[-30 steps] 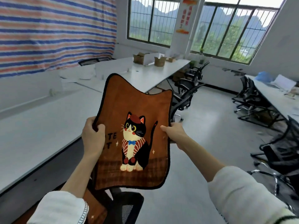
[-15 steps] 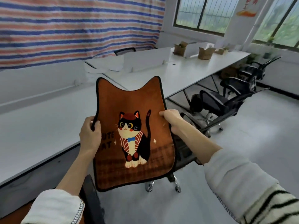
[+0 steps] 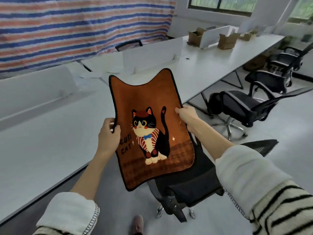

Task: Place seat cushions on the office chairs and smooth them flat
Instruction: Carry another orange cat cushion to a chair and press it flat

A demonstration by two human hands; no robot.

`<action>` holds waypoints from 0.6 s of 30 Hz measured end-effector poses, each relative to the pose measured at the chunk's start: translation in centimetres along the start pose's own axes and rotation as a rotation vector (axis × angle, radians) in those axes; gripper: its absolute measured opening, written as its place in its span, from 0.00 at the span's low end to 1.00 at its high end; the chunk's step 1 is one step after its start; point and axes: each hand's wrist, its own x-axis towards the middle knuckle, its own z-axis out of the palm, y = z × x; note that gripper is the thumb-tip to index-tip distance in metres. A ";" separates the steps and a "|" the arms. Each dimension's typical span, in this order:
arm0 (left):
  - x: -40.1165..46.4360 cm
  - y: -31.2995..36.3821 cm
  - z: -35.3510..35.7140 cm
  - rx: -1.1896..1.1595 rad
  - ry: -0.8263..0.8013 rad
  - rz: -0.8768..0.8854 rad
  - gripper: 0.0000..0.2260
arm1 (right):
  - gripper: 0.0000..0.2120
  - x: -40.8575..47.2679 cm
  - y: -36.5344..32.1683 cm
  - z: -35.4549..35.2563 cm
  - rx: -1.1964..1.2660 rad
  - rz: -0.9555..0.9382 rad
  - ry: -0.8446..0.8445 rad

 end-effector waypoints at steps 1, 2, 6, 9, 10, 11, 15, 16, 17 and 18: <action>1.2 -0.1 1.8 0.009 -0.068 -0.004 0.08 | 0.13 1.8 0.3 -0.4 -0.032 0.000 0.039; 3.3 -0.4 4.5 0.023 -0.145 -0.012 0.07 | 0.11 4.4 0.7 -1.0 -0.059 0.012 0.078; 8.2 -1.1 12.5 0.113 -0.436 -0.012 0.07 | 0.10 10.6 2.8 -2.3 -0.159 0.043 0.205; 10.5 -2.4 17.7 0.180 -0.628 0.000 0.09 | 0.09 14.8 5.8 -3.1 -0.213 0.139 0.281; 11.0 -3.3 19.1 0.198 -0.675 -0.005 0.09 | 0.10 16.0 7.0 -3.4 -0.221 0.175 0.298; 11.2 -4.0 20.3 0.215 -0.715 -0.016 0.08 | 0.11 17.1 8.4 -3.7 -0.227 0.217 0.313; 11.7 -9.0 24.8 0.304 -0.896 -0.151 0.05 | 0.14 21.3 15.1 -4.3 -0.204 0.431 0.280; 11.7 -10.9 25.9 0.338 -0.925 -0.207 0.05 | 0.15 22.3 17.3 -4.0 -0.220 0.476 0.261; 11.7 -12.6 26.8 0.361 -0.939 -0.256 0.04 | 0.15 23.1 19.2 -3.8 -0.239 0.505 0.250; 11.7 -14.4 27.8 0.372 -0.943 -0.309 0.04 | 0.15 23.7 21.0 -3.4 -0.261 0.525 0.238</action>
